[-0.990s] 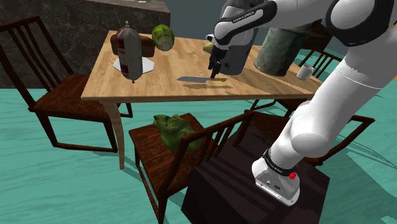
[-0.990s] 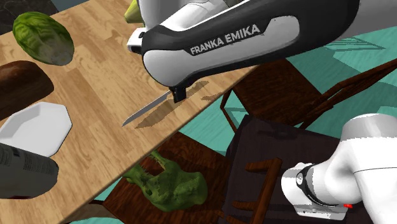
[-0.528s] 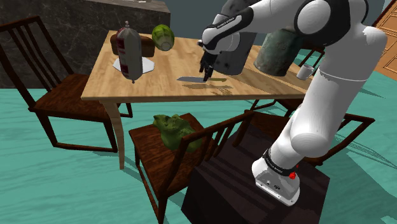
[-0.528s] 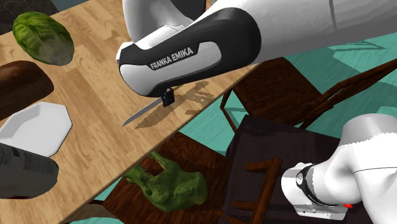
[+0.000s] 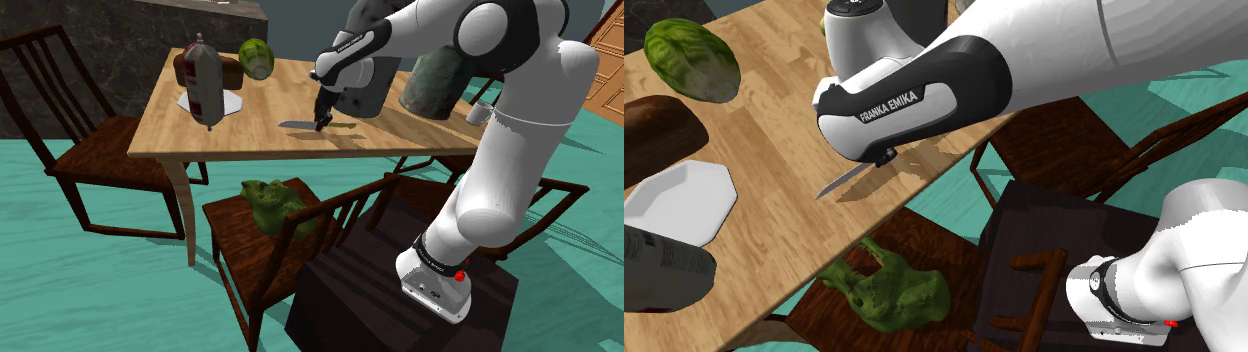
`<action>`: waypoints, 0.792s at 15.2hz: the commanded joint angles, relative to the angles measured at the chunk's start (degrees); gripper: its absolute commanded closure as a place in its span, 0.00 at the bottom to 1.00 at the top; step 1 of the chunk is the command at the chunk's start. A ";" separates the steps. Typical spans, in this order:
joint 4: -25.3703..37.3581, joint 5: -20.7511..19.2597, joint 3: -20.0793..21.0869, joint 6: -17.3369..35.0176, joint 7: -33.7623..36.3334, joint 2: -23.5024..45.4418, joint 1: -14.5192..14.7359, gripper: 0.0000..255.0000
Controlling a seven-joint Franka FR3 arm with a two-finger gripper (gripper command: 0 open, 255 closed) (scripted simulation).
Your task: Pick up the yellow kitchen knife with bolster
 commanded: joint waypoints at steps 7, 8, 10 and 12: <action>-0.02 0.02 0.01 0.04 -0.01 0.02 0.00 1.00; 0.03 0.07 0.02 0.06 -0.06 0.10 -0.02 1.00; 0.46 -0.75 -0.25 -1.23 0.58 -0.90 0.17 1.00; 0.94 -1.54 -0.48 -2.54 1.18 -1.86 0.34 1.00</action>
